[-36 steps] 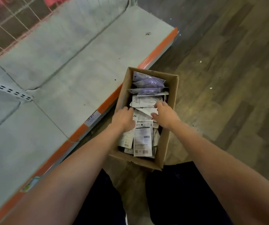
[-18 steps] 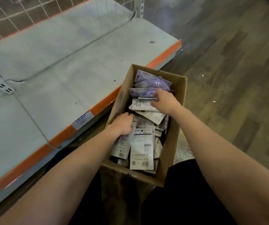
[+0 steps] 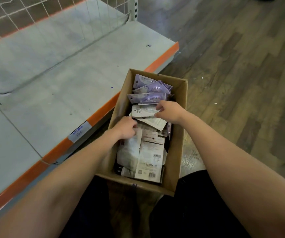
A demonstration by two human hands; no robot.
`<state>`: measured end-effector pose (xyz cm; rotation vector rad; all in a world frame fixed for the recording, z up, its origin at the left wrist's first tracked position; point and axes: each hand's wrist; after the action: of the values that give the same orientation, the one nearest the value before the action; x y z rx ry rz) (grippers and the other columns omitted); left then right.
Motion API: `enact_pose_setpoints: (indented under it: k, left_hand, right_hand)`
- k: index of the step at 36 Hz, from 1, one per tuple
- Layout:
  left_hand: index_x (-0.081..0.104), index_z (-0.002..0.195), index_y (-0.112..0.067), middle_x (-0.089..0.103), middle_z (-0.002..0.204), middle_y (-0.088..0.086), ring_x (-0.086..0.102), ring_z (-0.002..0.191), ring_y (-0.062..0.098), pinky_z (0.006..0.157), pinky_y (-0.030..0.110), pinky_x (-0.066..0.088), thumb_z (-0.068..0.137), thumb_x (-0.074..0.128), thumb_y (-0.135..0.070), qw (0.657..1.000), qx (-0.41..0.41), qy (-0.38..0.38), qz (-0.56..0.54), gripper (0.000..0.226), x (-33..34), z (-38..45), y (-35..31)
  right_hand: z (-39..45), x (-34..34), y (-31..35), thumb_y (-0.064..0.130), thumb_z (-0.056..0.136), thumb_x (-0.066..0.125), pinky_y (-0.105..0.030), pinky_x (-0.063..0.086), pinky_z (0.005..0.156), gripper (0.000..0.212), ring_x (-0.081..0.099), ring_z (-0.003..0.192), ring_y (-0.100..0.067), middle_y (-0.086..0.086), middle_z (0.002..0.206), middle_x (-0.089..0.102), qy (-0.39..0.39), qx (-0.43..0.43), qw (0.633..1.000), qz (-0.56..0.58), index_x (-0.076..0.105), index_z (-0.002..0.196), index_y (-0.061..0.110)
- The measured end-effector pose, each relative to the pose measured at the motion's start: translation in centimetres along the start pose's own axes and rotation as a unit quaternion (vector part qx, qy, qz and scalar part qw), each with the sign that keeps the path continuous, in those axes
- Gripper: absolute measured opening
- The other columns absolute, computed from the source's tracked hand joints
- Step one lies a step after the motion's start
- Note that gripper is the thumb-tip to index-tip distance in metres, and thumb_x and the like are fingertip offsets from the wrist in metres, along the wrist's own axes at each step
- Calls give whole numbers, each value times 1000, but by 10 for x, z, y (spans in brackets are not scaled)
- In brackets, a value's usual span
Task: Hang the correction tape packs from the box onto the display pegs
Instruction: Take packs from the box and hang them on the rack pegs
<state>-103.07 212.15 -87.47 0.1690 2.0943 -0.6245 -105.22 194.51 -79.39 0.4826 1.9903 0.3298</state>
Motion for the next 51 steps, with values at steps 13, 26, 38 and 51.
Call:
enact_pose_setpoints:
  k: [13,26,38,51]
  left_hand:
    - [57,83,-13,55,76,-14,50,75,5,73,26,38,89,60,-11,932,64,-206,-292,7,-74,-7,-38]
    - [49,129,-8,62,122,11,59,106,24,84,30,47,85,67,-42,984,-97,74,-132,58,40,-16,-42]
    - [54,115,-10,61,112,9,60,98,25,73,32,47,99,47,-19,931,-150,-113,-314,19,15,-13,-45]
    - [52,75,-11,59,77,5,55,72,20,69,32,46,98,41,-4,714,-122,-233,-649,27,-80,-22,-32]
  right_hand:
    - [0,-2,3,24,93,61,-34,42,90,35,55,114,-27,-9,126,60,27,2,999,18,57,125,10]
    - [-4,-15,-21,9,96,37,-27,33,50,22,52,78,-22,-10,97,57,-102,114,986,63,53,111,3]
    - [-16,-24,-14,17,98,48,-38,48,81,23,56,99,-25,-12,116,59,-132,107,975,140,53,115,4]
    - [-21,-22,30,11,100,46,-25,47,64,15,60,90,-11,5,103,63,-56,40,885,461,53,113,15]
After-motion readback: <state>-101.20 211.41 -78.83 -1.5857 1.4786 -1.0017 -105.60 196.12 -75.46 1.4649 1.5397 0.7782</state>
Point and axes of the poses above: each hand's wrist, its own z-axis towards the middle knuckle, its own x-axis out of the palm, y = z × x
